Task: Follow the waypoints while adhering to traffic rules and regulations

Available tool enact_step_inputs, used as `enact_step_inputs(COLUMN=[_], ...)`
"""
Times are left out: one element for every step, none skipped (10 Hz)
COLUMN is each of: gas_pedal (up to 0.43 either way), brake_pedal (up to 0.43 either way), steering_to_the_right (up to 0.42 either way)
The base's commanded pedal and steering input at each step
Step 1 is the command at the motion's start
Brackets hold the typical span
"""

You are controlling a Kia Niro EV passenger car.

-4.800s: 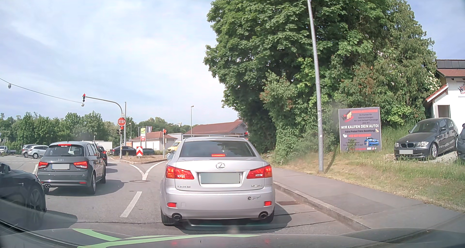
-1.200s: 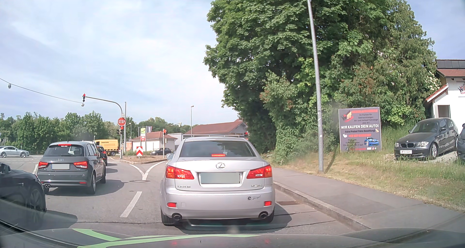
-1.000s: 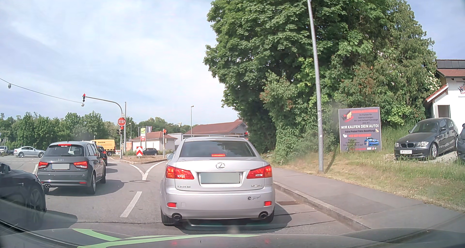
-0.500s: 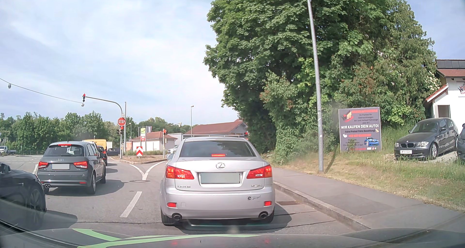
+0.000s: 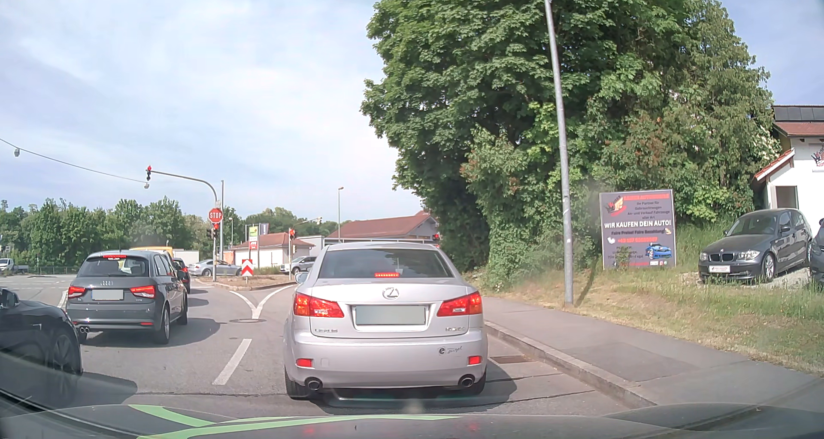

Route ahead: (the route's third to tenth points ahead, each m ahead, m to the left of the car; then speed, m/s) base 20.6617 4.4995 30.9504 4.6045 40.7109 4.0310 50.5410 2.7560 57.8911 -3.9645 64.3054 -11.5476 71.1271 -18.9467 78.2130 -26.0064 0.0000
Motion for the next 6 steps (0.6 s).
enact_step_inputs(gas_pedal=[0.000, 0.000, 0.000, 0.000, 0.000, 0.000], brake_pedal=[0.415, 0.415, 0.415, 0.415, 0.415, 0.415], steering_to_the_right=[-0.113, -0.114, -0.113, -0.113, -0.114, -0.114])
